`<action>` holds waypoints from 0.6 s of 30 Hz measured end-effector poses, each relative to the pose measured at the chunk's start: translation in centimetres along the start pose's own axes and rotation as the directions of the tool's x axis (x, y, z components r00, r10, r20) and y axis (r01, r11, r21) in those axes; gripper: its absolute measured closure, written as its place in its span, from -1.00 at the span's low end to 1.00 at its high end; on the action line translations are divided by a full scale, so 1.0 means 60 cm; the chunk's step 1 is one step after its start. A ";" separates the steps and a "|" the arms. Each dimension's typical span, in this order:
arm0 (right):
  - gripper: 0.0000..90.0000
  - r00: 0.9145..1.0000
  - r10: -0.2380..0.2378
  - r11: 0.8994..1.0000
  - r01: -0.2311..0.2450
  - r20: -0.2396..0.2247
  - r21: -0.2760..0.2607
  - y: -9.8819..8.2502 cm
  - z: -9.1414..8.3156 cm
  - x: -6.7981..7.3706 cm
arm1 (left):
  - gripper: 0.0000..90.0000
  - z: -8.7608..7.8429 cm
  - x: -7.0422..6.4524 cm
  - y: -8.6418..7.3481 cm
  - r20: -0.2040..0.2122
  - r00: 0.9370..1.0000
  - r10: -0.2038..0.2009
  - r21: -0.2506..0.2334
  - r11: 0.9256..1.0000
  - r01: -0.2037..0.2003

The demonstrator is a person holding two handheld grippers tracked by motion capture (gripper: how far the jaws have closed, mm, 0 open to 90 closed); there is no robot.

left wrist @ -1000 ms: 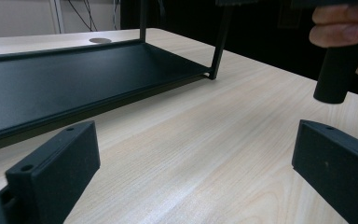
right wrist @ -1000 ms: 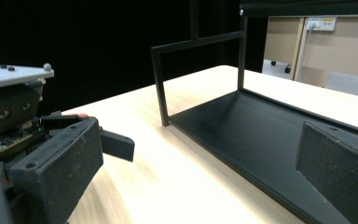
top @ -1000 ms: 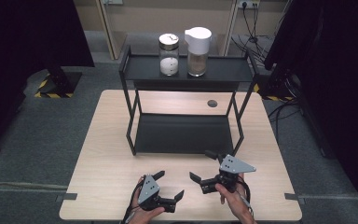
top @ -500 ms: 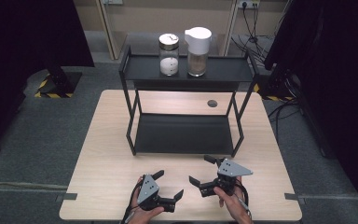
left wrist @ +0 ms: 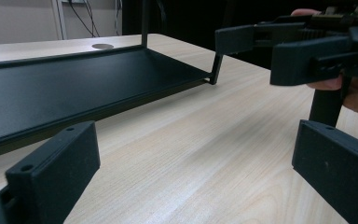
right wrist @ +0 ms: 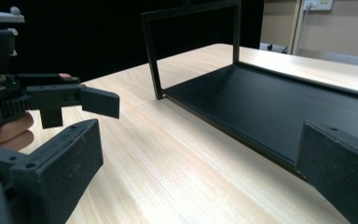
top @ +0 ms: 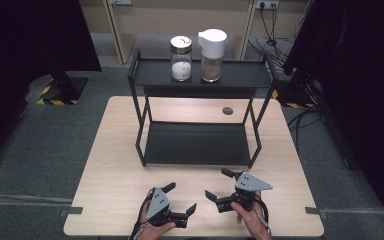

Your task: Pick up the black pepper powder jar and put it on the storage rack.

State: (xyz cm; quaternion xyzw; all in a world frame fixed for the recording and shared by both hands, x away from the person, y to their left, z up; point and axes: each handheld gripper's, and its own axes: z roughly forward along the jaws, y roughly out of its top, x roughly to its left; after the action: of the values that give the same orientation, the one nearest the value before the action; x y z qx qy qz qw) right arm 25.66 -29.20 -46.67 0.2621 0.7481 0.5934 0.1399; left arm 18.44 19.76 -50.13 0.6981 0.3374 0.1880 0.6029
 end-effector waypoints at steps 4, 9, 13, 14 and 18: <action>-0.97 1.000 0.009 1.000 -0.009 0.001 0.016 -0.004 0.003 -0.002 | -1.00 -0.001 0.000 0.000 0.000 1.000 0.001 -0.001 1.000 -0.001; -0.97 1.000 0.012 1.000 -0.012 0.003 0.016 -0.005 0.001 -0.002 | -1.00 -0.001 0.000 0.000 0.000 1.000 -0.002 0.000 1.000 0.002; -0.97 1.000 0.015 1.000 -0.015 0.006 0.014 -0.006 -0.001 -0.003 | -1.00 0.000 -0.001 0.000 0.000 1.000 0.000 0.001 1.000 0.000; -0.97 1.000 0.015 1.000 -0.015 0.007 0.015 -0.006 -0.001 -0.003 | -1.00 0.000 -0.001 0.000 0.000 1.000 0.000 0.001 1.000 0.000; -0.97 1.000 0.017 1.000 -0.017 0.006 0.016 -0.007 -0.001 -0.004 | -1.00 0.000 -0.001 0.000 0.000 1.000 -0.002 0.002 1.000 0.002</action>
State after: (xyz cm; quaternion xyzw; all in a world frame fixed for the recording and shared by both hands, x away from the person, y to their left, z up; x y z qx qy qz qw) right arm 25.72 -29.47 -47.09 0.2715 0.7502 0.5876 0.1351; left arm 18.41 19.74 -50.14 0.6982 0.3383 0.1873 0.6024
